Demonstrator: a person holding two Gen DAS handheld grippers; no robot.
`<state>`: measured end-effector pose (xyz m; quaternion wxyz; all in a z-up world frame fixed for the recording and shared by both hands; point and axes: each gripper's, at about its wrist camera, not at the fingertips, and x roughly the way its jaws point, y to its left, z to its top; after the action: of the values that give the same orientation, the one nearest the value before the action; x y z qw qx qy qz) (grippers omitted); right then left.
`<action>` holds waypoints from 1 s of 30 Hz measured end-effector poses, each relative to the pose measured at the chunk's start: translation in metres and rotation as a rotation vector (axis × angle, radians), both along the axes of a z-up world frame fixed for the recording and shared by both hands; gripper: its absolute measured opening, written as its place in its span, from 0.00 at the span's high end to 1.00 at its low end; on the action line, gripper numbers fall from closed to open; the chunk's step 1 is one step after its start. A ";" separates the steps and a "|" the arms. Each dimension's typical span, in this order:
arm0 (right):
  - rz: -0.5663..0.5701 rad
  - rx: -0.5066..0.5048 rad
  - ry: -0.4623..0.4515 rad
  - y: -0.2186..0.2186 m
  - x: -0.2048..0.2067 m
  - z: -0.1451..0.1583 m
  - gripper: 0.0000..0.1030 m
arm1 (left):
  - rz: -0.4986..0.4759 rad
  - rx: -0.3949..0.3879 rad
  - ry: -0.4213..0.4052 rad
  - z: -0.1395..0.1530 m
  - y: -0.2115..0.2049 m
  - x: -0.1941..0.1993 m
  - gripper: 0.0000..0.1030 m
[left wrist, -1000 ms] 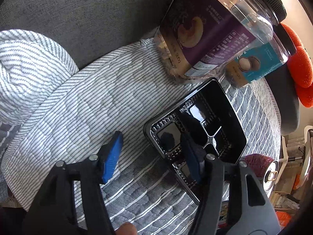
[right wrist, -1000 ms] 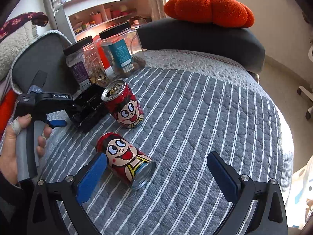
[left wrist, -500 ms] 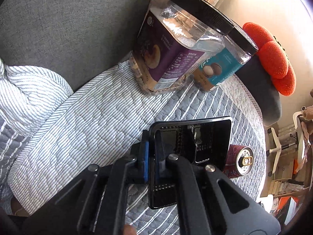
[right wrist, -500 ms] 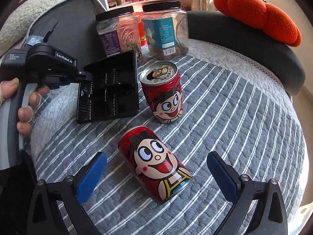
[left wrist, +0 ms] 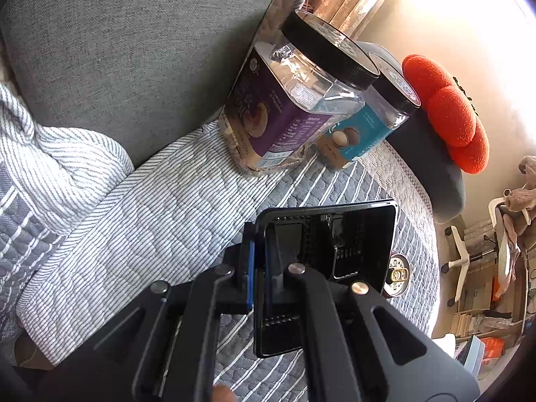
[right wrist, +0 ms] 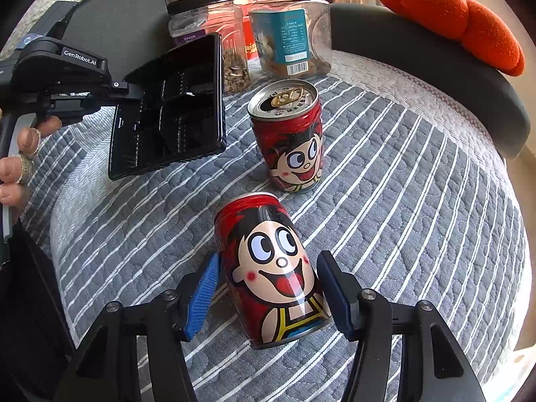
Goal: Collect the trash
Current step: 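Grasp the standing red can with the right tool while the left tool holds the tray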
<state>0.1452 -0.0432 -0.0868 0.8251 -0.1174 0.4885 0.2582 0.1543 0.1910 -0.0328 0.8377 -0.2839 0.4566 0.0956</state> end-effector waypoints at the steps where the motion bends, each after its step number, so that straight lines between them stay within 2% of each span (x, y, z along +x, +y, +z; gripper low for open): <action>1: -0.005 0.002 -0.007 -0.002 0.000 0.003 0.41 | -0.002 0.003 -0.008 0.002 0.000 -0.001 0.95; 8: -0.046 0.034 -0.082 -0.018 -0.008 0.031 0.50 | -0.004 0.000 -0.044 0.013 -0.005 -0.006 0.94; 22: -0.176 0.096 -0.193 -0.058 -0.017 0.073 0.54 | -0.032 -0.022 -0.101 0.030 -0.024 -0.013 0.95; 23: -0.186 0.102 -0.199 -0.061 -0.017 0.075 0.61 | -0.037 -0.022 -0.107 0.031 -0.026 -0.013 0.95; 24: -0.197 0.112 -0.204 -0.065 -0.018 0.077 0.80 | -0.042 -0.022 -0.113 0.033 -0.029 -0.013 0.95; 25: -0.213 0.119 -0.205 -0.069 -0.018 0.080 0.85 | -0.047 -0.021 -0.117 0.034 -0.031 -0.013 0.95; 27: -0.227 0.130 -0.205 -0.077 -0.018 0.084 0.84 | -0.057 -0.020 -0.120 0.034 -0.036 -0.013 0.95; 29: -0.247 0.100 -0.196 -0.082 -0.017 0.082 0.84 | -0.069 -0.020 -0.118 0.033 -0.041 -0.012 0.94; 30: -0.263 0.100 -0.181 -0.087 -0.017 0.079 0.77 | -0.074 -0.024 -0.113 0.031 -0.042 -0.011 0.94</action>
<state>0.1284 -0.1303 -0.0075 0.8974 -0.0340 0.4098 0.1602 0.1432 0.1491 -0.0017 0.8618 -0.2816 0.4197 0.0429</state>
